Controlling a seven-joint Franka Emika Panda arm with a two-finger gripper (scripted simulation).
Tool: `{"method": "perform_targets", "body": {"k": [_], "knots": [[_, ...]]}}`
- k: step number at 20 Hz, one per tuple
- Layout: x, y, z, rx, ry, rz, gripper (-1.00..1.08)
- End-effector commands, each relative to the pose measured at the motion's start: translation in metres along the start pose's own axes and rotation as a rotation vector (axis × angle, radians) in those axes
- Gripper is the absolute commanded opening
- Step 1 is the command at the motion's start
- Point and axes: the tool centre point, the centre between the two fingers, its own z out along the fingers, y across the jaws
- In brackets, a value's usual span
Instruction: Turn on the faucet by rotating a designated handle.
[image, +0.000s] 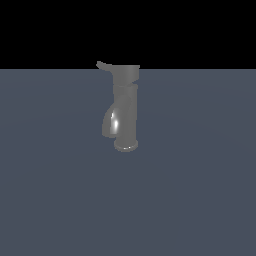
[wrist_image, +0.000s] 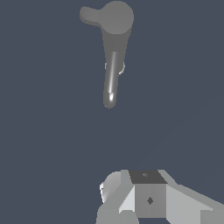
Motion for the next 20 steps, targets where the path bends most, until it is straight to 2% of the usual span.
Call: {"method": "perform_targets", "body": {"k": [1, 11, 20], "knots": [[0.0, 0.0, 0.0, 0.0, 0.0, 0.0, -1.0], [0.005, -0.012, 0.002, -0.023, 0.025, -0.024, -1.0], [0.012, -0.012, 0.002, -0.01, 0.022, 0.01, -1.0]]}}
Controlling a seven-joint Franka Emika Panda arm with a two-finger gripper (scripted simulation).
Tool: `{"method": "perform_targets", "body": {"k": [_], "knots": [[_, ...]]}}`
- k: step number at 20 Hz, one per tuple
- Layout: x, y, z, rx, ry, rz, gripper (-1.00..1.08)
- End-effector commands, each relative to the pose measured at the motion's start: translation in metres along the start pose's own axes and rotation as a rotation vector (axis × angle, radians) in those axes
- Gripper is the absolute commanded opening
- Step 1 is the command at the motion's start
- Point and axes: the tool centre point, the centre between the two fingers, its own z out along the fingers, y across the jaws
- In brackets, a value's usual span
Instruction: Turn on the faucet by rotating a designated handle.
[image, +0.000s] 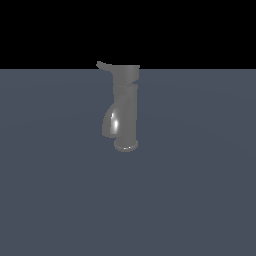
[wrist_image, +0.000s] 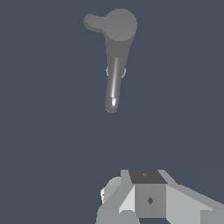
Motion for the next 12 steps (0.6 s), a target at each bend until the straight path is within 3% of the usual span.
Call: {"method": "perform_targets", "body": {"k": [1, 12], "knots": [[0.004, -0.001, 0.0, 0.006, -0.002, 0.02, -1.0], [0.045, -0.006, 0.007, 0.057, -0.02, 0.202, -1.0]]}}
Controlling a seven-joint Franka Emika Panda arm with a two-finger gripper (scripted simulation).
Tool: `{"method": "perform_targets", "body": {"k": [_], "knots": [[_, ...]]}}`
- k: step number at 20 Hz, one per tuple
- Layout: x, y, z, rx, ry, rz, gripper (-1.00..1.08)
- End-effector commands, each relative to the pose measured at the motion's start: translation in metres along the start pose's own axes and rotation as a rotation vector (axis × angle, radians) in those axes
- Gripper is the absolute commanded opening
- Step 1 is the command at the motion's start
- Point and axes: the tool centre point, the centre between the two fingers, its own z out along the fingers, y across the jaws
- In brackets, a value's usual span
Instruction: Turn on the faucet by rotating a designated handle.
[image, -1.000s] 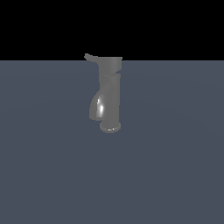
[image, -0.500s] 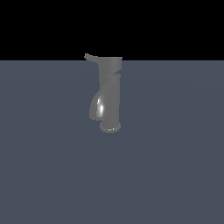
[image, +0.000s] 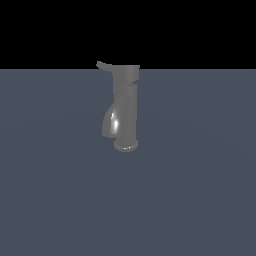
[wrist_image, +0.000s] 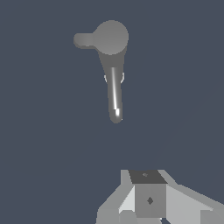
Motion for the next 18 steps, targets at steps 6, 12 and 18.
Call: {"method": "perform_targets", "body": {"k": [6, 12, 18], "knots": [[0.039, -0.011, 0.011, 0.036, -0.024, 0.184, -1.0], [0.071, -0.021, 0.024, 0.052, -0.044, 0.34, -1.0], [0.103, -0.031, 0.04, 0.058, -0.062, 0.5, -1.0]]}}
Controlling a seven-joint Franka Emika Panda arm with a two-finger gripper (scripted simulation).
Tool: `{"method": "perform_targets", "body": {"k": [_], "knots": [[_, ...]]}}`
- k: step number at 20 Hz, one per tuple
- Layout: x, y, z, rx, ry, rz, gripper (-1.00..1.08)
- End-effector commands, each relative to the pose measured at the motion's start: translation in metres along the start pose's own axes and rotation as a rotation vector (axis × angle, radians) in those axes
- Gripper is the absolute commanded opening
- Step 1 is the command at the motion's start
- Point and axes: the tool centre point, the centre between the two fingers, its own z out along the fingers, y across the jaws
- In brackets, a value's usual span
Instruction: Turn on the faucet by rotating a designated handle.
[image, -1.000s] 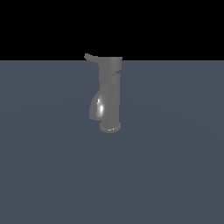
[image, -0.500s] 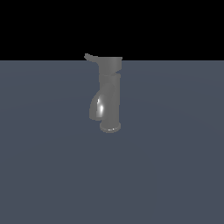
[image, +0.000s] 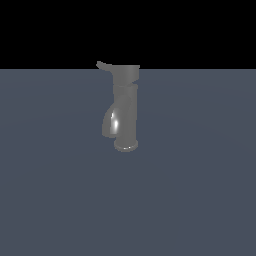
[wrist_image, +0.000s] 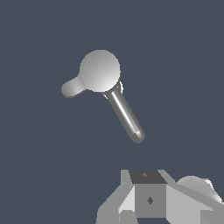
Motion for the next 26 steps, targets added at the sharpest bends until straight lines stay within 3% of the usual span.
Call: {"method": "perform_targets", "body": {"k": [1, 14, 26], "knots": [[0.011, -0.009, 0.007, 0.002, -0.006, 0.068, -1.0], [0.062, -0.055, 0.053, -0.013, -0.009, 0.419, -1.0], [0.104, -0.094, 0.105, -0.039, 0.033, 0.737, -1.0]]}}
